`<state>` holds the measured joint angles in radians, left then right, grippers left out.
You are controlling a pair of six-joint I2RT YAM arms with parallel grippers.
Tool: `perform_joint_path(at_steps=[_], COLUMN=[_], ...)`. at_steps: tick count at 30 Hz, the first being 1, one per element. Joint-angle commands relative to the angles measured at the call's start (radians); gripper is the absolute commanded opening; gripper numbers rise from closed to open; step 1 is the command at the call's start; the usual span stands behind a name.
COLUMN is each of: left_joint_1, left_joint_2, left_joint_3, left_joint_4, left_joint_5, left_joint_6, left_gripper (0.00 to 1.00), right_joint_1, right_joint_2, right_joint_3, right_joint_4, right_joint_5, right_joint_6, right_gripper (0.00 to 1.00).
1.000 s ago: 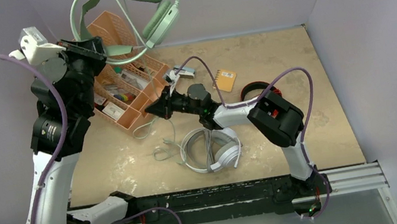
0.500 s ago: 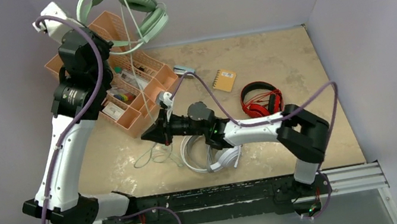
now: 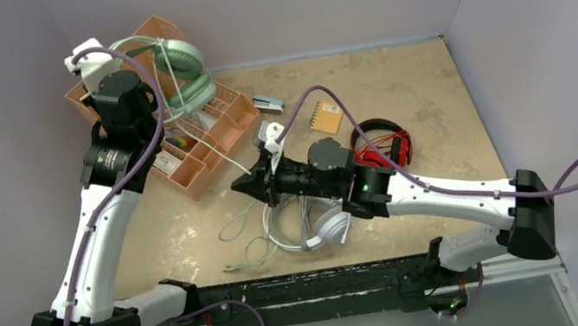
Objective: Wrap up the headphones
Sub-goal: Wrap the headphones cable around the headphones.
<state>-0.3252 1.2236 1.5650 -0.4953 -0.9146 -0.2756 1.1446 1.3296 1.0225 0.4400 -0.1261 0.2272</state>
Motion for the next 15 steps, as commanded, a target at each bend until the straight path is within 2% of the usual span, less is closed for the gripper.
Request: perform_joint_path(at_steps=[1, 6, 12, 15], left_joint_1=[0.012, 0.012, 0.012, 0.012], left_joint_2=[-0.101, -0.128, -0.201, -0.234], left_joint_3=[-0.057, -0.109, -0.177, -0.200], left_joint_4=[0.057, -0.107, -0.205, -0.247], left_joint_5=[-0.004, 0.139, 0.345, 0.441], left_joint_6=[0.040, 0.032, 0.021, 0.042], left_gripper=[0.00, 0.00, 0.00, 0.00], right_joint_1=[0.006, 0.004, -0.016, -0.060], right_joint_2=[-0.048, 0.033, 0.130, 0.171], right_joint_3=[0.212, 0.478, 0.653, 0.736], right_joint_4=[-0.246, -0.477, -0.527, -0.559], right_joint_5=[0.105, 0.230, 0.407, 0.414], right_joint_6=[-0.173, -0.366, -0.539, -0.578], right_gripper=[0.00, 0.00, 0.00, 0.00])
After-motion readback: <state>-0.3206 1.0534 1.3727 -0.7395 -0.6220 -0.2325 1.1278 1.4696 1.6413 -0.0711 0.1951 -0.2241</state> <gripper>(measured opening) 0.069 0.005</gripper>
